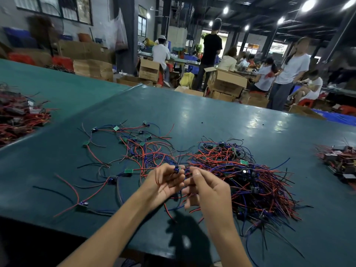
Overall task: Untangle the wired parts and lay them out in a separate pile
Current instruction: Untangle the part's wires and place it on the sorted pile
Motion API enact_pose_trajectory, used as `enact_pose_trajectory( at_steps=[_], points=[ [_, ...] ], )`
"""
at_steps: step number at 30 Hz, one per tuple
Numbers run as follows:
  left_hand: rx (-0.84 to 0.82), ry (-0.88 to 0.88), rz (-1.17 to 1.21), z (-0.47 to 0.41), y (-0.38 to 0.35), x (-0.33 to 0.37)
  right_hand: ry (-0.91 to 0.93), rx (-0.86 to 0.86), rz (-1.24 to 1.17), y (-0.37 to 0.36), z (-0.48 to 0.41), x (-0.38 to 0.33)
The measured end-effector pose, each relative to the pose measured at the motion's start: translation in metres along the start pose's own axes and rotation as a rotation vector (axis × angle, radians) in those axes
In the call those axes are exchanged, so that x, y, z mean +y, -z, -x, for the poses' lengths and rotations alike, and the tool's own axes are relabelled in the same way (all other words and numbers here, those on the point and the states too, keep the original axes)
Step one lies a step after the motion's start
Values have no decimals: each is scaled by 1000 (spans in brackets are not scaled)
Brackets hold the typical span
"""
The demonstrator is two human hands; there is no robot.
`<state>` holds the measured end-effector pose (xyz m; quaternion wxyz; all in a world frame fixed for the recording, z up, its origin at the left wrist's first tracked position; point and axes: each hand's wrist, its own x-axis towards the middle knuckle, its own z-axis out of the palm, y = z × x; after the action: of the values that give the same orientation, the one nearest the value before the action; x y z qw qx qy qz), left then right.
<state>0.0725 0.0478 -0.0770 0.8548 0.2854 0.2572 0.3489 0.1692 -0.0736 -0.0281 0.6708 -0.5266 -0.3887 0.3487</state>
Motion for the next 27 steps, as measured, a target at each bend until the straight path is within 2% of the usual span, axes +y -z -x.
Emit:
enact_pose_trajectory(
  at_steps=[3, 6, 8, 12, 14, 20, 27],
  points=[
    [146, -166, -42, 0, -1, -12, -22, 10, -51, -7, -9, -14],
    [147, -284, -97, 8, -5, -19, -81, -20, -42, -15, -22, -19],
    [130, -319, -141, 11, -7, -21, -144, -45, 96, -18, -37, -17],
    [127, -351, -286, 14, -8, -24, -246, -238, 567, -16, -65, -16],
    [112, -340, -315, 14, -7, -24, -289, -299, 673, -14, -75, -18],
    [54, -274, -296, 17, -6, -20, -258, -379, 703, -6, -91, -24],
    [38, -239, -240, 18, -2, -16, -177, -506, 594, 1, -102, -41]
  ],
)
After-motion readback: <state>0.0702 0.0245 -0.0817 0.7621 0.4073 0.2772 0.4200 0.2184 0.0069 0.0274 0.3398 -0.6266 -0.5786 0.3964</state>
